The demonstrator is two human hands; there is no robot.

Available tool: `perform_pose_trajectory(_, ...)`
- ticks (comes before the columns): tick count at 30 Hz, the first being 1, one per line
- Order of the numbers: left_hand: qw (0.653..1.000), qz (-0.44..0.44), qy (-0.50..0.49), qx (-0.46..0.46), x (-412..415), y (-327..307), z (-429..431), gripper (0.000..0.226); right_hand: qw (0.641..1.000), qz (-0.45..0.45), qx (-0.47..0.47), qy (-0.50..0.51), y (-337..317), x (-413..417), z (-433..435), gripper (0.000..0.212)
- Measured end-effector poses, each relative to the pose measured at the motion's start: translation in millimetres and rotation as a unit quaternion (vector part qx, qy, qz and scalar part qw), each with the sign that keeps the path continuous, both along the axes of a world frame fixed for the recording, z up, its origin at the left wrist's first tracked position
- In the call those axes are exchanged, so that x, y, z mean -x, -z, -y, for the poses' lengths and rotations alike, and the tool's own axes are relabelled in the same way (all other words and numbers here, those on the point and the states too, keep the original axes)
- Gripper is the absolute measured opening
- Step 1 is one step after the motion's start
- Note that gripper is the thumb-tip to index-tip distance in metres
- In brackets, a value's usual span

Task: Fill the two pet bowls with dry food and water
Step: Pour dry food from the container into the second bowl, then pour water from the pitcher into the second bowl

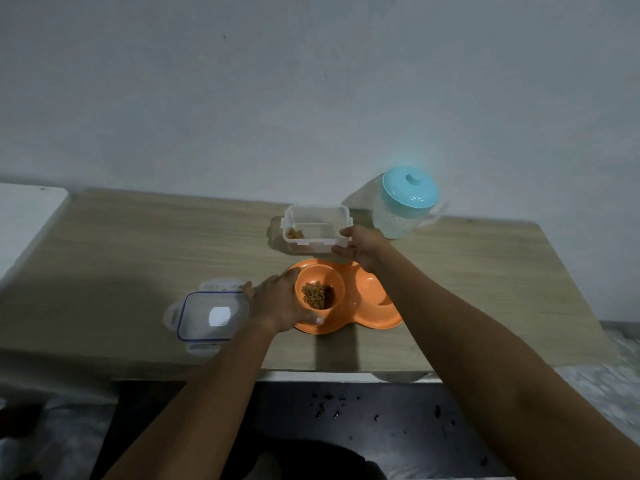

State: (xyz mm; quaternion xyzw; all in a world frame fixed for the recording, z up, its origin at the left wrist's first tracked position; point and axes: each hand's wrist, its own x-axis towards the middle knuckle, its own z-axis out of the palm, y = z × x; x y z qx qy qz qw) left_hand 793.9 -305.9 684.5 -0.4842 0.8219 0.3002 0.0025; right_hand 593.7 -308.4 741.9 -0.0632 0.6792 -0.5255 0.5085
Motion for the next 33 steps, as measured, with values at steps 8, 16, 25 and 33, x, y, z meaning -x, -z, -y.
perform_pose_trajectory(8, 1.0, -0.003, 0.003, 0.031, 1.1, 8.2, 4.7, 0.093, 0.999, -0.028, -0.024, 0.027, 26.1, -14.2, 29.8, 0.037)
perform_pose_trajectory(16, 1.0, 0.004, 0.008, -0.013, 10.3, 5.2, 7.0, 0.114, 0.893, -0.436, -0.05, -0.096, 35.4, 1.3, -36.7, 0.034)
perform_pose_trajectory(25, 0.998, 0.026, -0.046, -0.025, 45.2, -9.5, -20.0, 0.143, 0.878, -0.448, -0.13, -0.103, 57.2, 58.4, -136.7, 0.041)
perform_pose_trajectory(33, 0.992, 0.089, -0.082, -0.022, 84.5, -18.9, -36.4, 0.142, 0.898, -0.402, -0.112, -0.136, 55.8, 90.2, -156.4, 0.042)
